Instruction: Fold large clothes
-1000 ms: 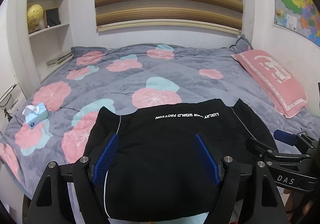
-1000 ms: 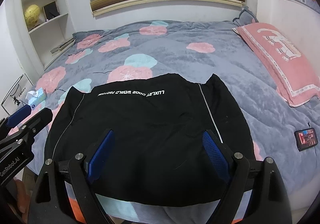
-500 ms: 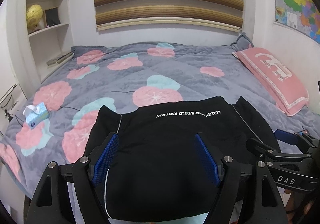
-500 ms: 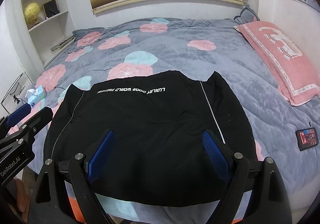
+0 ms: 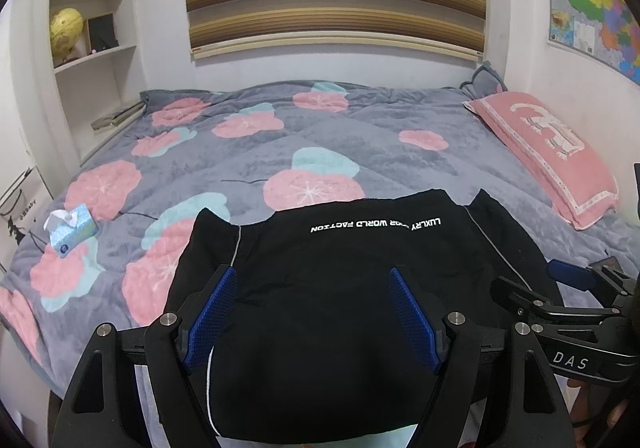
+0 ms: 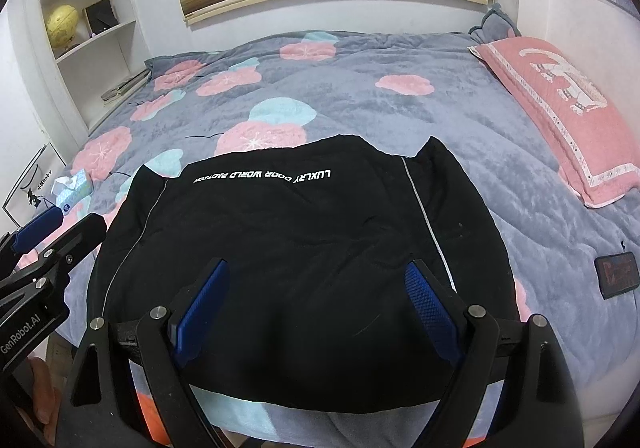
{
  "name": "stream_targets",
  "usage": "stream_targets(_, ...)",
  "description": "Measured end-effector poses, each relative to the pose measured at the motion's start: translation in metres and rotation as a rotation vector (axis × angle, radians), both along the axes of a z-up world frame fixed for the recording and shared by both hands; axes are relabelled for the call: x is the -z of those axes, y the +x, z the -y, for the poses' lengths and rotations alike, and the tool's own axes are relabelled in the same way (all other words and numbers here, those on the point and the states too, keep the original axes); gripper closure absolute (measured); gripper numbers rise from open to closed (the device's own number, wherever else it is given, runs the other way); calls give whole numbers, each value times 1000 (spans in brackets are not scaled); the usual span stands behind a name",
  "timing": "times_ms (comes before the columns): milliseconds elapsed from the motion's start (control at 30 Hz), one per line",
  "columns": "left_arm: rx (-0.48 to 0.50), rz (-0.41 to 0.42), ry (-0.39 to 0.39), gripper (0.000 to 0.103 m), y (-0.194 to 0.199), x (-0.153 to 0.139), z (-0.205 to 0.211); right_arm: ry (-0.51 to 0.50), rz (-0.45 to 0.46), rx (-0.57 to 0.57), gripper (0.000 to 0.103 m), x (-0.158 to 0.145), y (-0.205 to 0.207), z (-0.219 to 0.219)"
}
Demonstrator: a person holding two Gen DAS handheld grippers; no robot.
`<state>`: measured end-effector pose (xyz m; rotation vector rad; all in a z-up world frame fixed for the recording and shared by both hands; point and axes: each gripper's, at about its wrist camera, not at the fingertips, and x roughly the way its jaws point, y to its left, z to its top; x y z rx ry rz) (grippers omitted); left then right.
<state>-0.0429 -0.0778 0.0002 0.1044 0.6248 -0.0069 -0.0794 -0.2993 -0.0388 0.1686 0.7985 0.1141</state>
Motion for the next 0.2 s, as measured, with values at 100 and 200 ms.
stream_targets(100,-9,22,5,24,0,0,-1,1,-3,0,12,1,0,0)
stream_targets(200,-15,28,17,24,1,1,-4,0,-3,1,12,2,0,-1)
